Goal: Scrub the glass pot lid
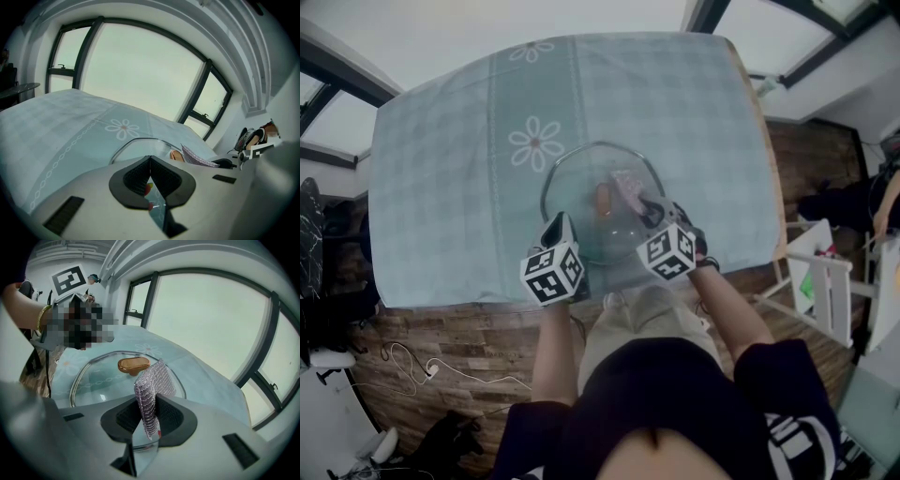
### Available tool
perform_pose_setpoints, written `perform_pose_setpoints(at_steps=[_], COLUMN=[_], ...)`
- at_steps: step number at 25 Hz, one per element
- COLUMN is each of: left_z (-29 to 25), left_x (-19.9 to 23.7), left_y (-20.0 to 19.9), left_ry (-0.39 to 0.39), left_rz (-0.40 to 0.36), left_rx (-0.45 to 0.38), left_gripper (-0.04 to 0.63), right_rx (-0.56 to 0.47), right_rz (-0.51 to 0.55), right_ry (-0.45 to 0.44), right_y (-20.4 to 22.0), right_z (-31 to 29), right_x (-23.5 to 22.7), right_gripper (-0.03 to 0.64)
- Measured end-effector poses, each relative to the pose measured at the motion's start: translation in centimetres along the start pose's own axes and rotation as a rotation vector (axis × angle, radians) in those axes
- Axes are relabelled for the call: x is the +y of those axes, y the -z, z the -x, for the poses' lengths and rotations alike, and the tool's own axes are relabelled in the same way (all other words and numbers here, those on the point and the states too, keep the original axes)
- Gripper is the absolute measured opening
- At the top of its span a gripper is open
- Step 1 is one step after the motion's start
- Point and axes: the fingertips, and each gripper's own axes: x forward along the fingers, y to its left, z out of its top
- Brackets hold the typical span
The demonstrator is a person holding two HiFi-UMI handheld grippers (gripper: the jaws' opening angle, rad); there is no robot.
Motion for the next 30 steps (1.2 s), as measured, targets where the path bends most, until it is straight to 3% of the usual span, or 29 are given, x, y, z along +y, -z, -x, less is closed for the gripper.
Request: perform_pose_setpoints(at_steps=[30], left_z=[5.2], left_x=[-1.1], left_y=[3.2], left_ry=[0.013], left_rz=[-0.028], left_rx=[-0.006], left_gripper=[0.0], right_rx=[0.034], right_rz=[-0.002], right_ry=[-0.036], right_y=[2.8], right_z=[3.2], right_x=[6.2], right_gripper=[0.08])
